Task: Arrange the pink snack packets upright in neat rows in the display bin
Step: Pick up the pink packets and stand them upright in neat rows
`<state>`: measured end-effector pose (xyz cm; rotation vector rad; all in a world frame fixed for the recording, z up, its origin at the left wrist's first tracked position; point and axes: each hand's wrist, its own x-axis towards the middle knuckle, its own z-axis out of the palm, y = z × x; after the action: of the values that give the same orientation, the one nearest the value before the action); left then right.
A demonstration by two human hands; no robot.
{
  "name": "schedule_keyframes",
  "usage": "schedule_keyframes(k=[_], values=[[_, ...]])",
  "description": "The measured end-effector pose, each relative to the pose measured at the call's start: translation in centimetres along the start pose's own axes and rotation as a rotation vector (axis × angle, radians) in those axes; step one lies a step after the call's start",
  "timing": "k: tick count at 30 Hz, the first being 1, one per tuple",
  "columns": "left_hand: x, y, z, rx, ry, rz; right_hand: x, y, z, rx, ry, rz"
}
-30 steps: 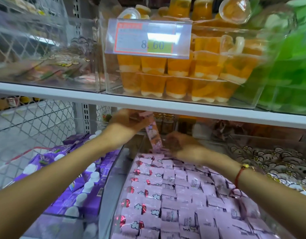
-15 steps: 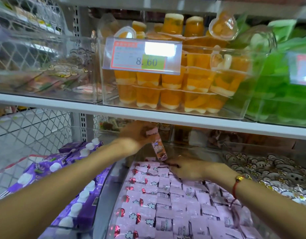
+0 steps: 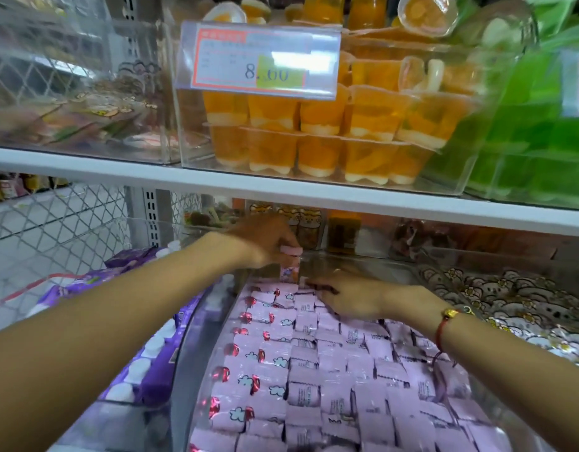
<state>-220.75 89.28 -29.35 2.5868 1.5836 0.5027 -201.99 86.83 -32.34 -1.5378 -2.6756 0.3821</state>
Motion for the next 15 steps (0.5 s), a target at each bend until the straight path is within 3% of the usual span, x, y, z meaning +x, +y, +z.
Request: schedule_keyframes(k=[5, 11, 15], values=[[1.1, 0.3, 0.9, 0.076, 0.038, 0.047, -0.4, 0.3, 0.4, -0.007, 0.034, -0.034], [0.7, 0.5, 0.5, 0.169, -0.200, 0.052, -0.6, 0.0, 0.3, -0.072, 0.011, -0.030], [0.5, 0.7, 0.1, 0.210, -0.263, 0.006, -1.1, -0.6, 0.1, -0.112, -0.013, -0.010]])
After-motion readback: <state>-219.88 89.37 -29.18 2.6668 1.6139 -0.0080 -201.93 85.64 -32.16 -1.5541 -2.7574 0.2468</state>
